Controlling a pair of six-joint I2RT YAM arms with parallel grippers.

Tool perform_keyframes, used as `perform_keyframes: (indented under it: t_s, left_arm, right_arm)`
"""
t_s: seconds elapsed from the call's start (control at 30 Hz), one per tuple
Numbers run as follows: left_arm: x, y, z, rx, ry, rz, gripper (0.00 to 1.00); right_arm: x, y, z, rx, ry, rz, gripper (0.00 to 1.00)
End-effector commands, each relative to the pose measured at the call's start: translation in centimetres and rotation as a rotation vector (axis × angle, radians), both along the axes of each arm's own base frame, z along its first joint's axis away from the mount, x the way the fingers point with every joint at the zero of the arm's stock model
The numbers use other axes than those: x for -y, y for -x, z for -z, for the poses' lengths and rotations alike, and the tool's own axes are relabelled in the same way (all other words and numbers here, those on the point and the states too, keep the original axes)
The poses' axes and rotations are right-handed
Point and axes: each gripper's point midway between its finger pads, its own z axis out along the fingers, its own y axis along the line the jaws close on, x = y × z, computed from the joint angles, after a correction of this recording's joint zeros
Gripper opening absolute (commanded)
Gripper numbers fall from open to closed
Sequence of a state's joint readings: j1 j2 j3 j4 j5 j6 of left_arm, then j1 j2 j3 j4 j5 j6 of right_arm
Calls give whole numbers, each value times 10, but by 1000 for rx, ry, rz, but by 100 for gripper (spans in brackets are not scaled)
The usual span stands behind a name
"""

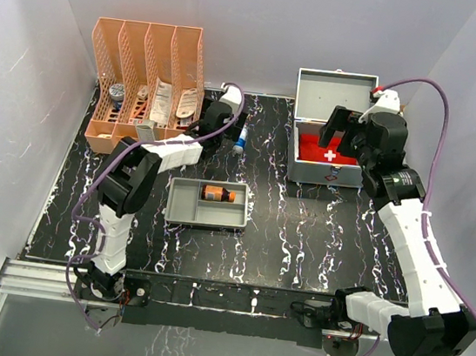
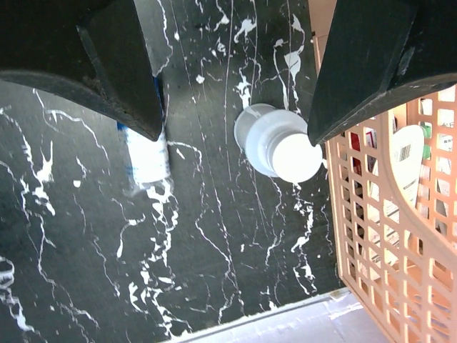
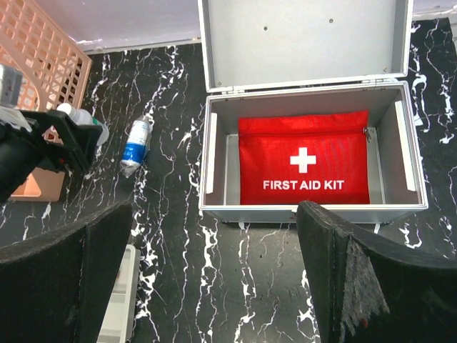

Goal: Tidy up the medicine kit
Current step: Pick up the pill bottle at the center of the board.

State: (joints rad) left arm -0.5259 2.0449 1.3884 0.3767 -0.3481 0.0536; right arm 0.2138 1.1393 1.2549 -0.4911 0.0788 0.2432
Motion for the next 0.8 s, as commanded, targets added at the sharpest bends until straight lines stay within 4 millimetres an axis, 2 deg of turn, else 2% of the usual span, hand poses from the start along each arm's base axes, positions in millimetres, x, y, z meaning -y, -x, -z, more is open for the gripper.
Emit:
perform_keyframes:
  t_s: [0.0,0.3,0.77]
  left_arm:
    - [-4,-15,-18,89,101,-97,81]
    - [-7,-12,12,84,144,-130,80]
    - [-15,-42,46,98,126,-201,80]
  right_arm:
    - [1,-3,-24,44,-23,12,98]
    - [-2,-3,-15,4,-24,-1,98]
    - [-12,-25,-12,-24,-12,-37,98]
